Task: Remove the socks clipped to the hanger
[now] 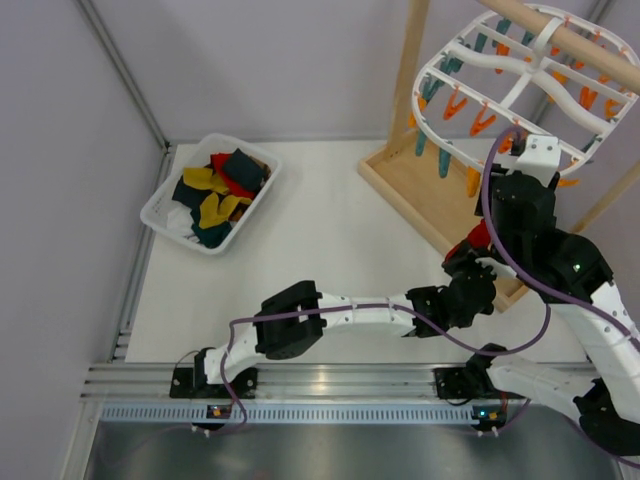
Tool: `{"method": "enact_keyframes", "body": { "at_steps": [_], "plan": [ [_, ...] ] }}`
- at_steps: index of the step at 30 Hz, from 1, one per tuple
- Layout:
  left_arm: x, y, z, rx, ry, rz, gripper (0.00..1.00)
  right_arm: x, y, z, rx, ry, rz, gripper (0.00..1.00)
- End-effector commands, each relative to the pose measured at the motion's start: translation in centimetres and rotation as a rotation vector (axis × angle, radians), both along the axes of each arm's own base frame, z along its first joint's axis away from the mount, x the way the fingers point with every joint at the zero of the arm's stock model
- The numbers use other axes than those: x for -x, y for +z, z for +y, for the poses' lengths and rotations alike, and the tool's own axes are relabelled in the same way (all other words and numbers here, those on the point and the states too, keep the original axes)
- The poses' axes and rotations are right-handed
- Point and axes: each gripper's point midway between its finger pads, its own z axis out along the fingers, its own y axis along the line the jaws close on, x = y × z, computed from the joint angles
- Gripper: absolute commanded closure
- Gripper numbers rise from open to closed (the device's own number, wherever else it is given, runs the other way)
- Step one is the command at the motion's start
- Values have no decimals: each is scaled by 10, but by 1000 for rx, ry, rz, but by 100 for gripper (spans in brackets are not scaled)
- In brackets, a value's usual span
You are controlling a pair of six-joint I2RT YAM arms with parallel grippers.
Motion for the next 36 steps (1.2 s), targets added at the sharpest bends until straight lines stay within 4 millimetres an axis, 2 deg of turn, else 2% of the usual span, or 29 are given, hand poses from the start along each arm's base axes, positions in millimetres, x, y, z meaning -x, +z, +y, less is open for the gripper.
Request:
{"method": "enact_keyframes", "body": {
  "at_steps": [1, 11, 17, 22, 26, 27, 28, 29, 30, 31, 32, 34, 35, 36],
  "plan": [
    [5, 29, -5, 79, -19, 0, 100, -3, 19, -4, -15, -71, -118, 44],
    [6, 27, -6, 78, -27, 5, 100, -2, 23, -4, -1, -78, -141, 57],
    [6, 21, -7, 77, -27, 19, 100, -1, 22, -4, 14, -74, -137, 81],
    [5, 16, -6, 72, -28, 31, 100, 0, 20, -4, 4, -66, -140, 87],
    [-3, 6, 8, 72, -17, 80, 100, 1, 19, -3, -10, -49, -149, 87],
    [-5, 18, 16, 127, -11, 102, 100, 3, 20, -3, -17, -40, -154, 86],
    [-7, 6, 26, 108, 0, 124, 100, 2, 16, -1, -20, -28, -152, 84],
    [-15, 4, 35, 149, 15, 155, 100, 2, 14, 0, -26, -23, -152, 77],
    [-18, 23, 50, 191, 22, 171, 100, 3, 11, 1, -37, -10, -151, 73],
    [-20, 5, 65, 168, 35, 201, 100, 3, 9, 3, -42, 0, -149, 65],
    [-30, 7, 77, 233, 54, 241, 100, 3, 7, 4, -49, 14, -146, 46],
    [-36, 1, 115, 253, 98, 286, 100, 6, 5, 9, -92, 46, -146, 40],
    [-48, -3, 133, 301, 141, 317, 100, 8, 3, 10, -101, 57, -138, 33],
    [-51, -24, 153, 267, 169, 353, 100, 11, 3, 12, -134, 81, -144, 29]
  ]
}}
